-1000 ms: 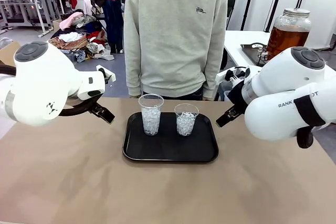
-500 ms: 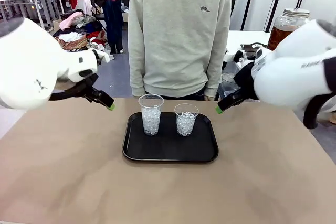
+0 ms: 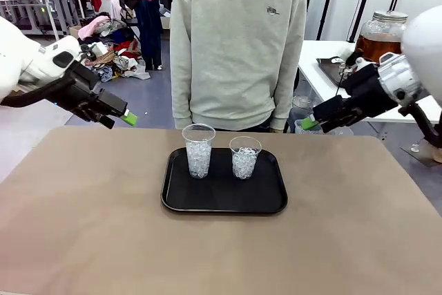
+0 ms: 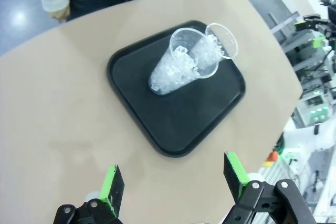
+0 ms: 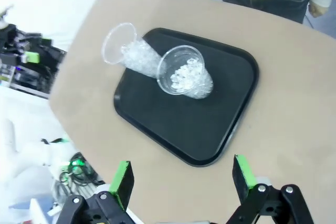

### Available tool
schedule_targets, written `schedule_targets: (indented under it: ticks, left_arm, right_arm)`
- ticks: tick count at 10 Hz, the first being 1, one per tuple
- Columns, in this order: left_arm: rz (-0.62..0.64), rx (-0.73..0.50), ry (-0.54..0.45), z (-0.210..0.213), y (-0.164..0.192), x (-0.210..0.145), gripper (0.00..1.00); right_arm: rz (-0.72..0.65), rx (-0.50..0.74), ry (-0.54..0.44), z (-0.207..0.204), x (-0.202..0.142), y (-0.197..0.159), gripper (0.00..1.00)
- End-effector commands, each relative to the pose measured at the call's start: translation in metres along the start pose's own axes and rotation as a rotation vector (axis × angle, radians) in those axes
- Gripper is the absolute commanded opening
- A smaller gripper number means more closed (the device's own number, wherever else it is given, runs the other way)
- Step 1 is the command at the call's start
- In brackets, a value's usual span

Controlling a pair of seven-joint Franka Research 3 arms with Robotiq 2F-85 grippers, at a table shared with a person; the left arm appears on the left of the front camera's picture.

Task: Pour the drink into the iced cup.
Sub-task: Pick up the iced cup indicated by the human and present it to them.

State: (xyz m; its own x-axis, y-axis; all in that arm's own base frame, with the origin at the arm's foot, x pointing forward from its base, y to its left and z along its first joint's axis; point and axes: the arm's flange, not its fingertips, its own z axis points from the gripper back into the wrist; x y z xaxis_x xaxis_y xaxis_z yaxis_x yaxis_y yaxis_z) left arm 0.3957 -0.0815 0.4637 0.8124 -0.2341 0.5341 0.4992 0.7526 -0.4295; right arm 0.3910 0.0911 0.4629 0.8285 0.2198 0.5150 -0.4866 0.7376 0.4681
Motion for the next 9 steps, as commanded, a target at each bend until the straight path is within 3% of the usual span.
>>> schedule_targets:
  ticks: [1,7,9]
  left_arm:
    - [0.028,-0.048,0.044,-0.011,0.017,0.007,1.0]
    - [0.038,-0.009,0.035,-0.005,0.009,0.001,1.0]
    - [0.222,-0.135,-0.001,0.007,0.032,0.018,1.0]
  right_arm:
    - [-0.012,0.045,0.005,-0.006,0.004,-0.012,1.0]
    - [-0.031,0.004,0.016,0.0,-0.003,-0.007,1.0]
    - [-0.21,0.115,0.018,0.003,0.012,-0.02,1.0]
